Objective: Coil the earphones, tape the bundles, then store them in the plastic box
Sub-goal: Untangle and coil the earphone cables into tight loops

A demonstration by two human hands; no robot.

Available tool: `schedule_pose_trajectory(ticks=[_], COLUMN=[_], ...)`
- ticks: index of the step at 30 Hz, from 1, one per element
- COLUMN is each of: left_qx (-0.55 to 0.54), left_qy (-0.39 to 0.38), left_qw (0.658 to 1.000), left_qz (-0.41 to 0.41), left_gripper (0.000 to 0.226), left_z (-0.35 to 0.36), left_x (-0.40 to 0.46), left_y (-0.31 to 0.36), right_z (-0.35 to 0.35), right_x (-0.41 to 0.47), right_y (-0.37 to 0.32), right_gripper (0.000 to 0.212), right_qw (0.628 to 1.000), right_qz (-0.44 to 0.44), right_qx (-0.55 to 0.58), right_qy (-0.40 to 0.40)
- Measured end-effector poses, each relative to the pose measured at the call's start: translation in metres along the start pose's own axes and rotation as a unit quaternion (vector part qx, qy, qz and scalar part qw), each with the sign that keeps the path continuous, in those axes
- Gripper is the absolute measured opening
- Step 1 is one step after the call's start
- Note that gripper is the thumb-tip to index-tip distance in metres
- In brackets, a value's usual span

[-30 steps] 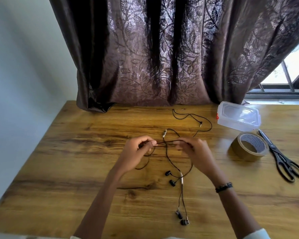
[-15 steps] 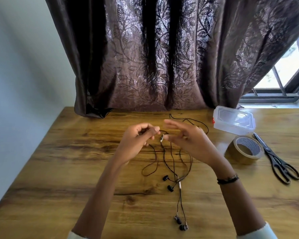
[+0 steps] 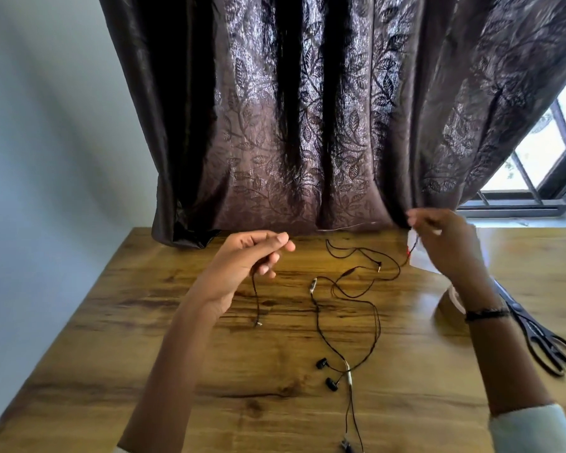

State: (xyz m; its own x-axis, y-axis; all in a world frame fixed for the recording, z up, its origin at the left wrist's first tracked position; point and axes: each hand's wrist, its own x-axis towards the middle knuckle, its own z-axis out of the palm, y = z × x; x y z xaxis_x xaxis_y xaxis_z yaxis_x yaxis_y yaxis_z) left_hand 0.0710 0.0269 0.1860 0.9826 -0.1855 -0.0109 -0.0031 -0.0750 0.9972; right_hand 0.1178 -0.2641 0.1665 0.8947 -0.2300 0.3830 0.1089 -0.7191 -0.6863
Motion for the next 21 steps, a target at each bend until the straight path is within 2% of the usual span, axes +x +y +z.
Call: schedule_pose_trajectory(ticks=[2,4,6,7,10,13,16,19,21], left_qx=[-0.026,-0.028,-0.032,-0.038,-0.058,-0.073,-0.078,-0.092,-0.105], left_qy=[-0.005,-0.019,-0.025,-0.021,-0.002,-0.021,-0.030,-0.033,-0.039], left_qw=[1.000,0.999,0.999,0.999,0.998,0.997,0.996,0.995,0.994], left_qz=[-0.007,-0.008,-0.006,-0.005,-0.007,-0.007,-0.010,-0.012,-0.013], left_gripper=[0.025,0.026,0.022,0.021,0.024,0.024,0.024,0.023,0.023], left_z=[0.005,0.012,0.016,0.017,0.012,0.007,0.004,0.003,0.006], left_x=[0.004,0.007,0.009,0.010,0.009,0.003,-0.001,0.001,0.005], left_y=[0.008,0.016,0.021,0.023,0.026,0.027,0.027,0.027,0.029], right_z=[0.007,0.014,0.021,0.023,0.020,0.011,0.003,-0.001,0.001], right_x=[-0.001,-0.014,-0.027,-0.029,-0.024,-0.008,0.014,0.028,0.021], right_y=[-0.014,-0.046,-0.077,-0.086,-0.093,-0.077,-0.050,-0.025,-0.030], right_gripper=[0.039,0.050,0.046,0.037,0.018,0.015,0.017,0.021,0.029], right_qw=[0.993,0.968,0.936,0.927,0.932,0.954,0.982,0.997,0.994], right_qz=[-0.105,-0.168,-0.209,-0.232,-0.252,-0.231,-0.148,-0.060,-0.098], right_qx=[0.004,0.080,0.140,0.150,0.171,0.169,0.113,-0.023,-0.035], right_qy=[-0.061,-0.168,-0.246,-0.253,-0.195,-0.085,0.028,0.031,-0.025])
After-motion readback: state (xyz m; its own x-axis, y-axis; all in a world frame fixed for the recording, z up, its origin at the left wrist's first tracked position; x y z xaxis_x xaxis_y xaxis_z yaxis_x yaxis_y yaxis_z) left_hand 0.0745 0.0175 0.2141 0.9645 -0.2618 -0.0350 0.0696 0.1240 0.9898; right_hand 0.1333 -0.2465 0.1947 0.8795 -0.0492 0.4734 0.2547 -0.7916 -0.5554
